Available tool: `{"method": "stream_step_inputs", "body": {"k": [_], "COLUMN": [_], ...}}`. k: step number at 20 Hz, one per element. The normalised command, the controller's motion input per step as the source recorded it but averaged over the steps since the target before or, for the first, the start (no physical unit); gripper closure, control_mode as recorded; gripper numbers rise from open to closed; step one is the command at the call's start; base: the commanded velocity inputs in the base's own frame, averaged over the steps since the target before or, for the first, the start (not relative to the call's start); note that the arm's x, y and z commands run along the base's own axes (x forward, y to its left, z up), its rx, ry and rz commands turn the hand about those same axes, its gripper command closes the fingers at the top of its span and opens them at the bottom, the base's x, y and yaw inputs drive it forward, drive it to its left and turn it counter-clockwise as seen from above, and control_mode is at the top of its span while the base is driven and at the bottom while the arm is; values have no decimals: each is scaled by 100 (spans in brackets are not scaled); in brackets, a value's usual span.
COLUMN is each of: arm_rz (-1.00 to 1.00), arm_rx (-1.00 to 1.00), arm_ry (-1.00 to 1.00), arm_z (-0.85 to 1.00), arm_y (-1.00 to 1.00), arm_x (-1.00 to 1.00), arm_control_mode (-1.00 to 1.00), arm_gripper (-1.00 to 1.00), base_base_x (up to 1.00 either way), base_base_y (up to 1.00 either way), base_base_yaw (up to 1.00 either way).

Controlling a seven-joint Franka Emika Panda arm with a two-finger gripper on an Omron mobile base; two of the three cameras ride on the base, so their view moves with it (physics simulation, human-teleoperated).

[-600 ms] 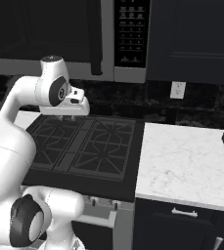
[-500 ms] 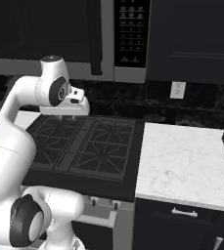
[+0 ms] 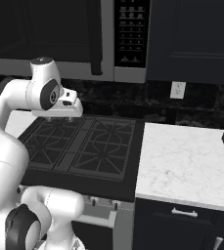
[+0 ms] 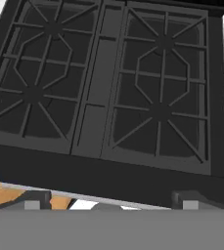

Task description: Open the microwave, place the bowl with waffle inside the microwave, then close the microwave door and turn it on.

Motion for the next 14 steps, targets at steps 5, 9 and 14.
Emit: {"method": "stream_step_inputs", "body": {"k": [5, 9, 14], "arm_rz": [0, 0, 0], "arm_rx": [9, 6, 3], "arm_ry": [-19, -43, -37], "arm_z": [45, 97, 100], "arm_y": [-19, -6, 0], "arm_x": [0, 0, 0], "arm_control_mode": [-100, -100, -100], "arm_gripper": [-100, -100, -100], "base_base_x": [0, 0, 0], "base_base_y": [0, 0, 0], "base_base_yaw": [0, 0, 0]}}
